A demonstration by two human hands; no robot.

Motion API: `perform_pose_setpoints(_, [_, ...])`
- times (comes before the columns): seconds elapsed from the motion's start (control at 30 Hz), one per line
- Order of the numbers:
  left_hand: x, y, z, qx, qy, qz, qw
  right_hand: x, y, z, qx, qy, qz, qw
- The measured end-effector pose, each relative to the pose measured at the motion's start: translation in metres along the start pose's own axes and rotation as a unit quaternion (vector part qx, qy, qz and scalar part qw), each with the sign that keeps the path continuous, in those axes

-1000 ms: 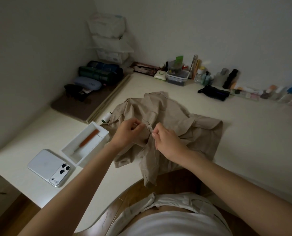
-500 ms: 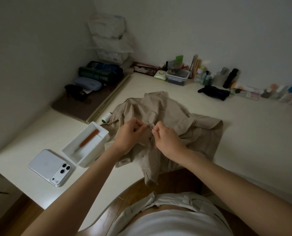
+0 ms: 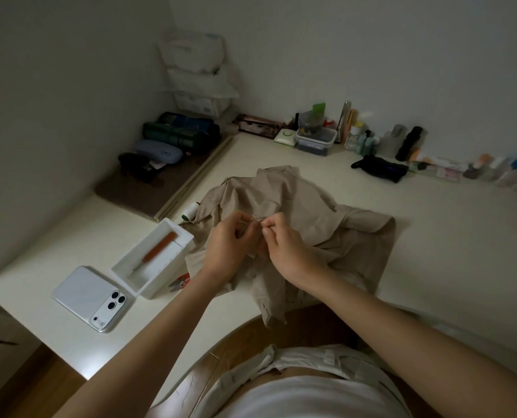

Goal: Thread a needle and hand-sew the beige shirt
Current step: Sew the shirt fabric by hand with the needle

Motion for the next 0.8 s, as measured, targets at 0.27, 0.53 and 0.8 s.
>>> perform_pose_setpoints(0.27, [-0.012,0.002,-0.007,0.006,0.032,-0.035,0.999,0.002,0.006,0.003,-0.008,-0.043,-0.024,0.999])
perform_pose_setpoints(0.53, [-0.007,0.005,-0.012,0.030,0.020,-0.055,0.998,0.002,0.012,-0.004,0.032,-0.078,-0.115,0.990])
perform_pose_setpoints(0.8, [0.009,0.011,-0.008,0.092,-0.049,-0.072,0.992,0.000,0.018,-0.016,0.053,-0.060,-0.131,0.988])
Point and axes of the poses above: each hand's wrist, its own z-axis away from the middle knuckle, its own x-axis out of the palm, y = z × x, the point moved 9 cm from there along -z, towards the middle knuckle, and after that the axes turned 15 degrees about z, right-handed, at the moved point
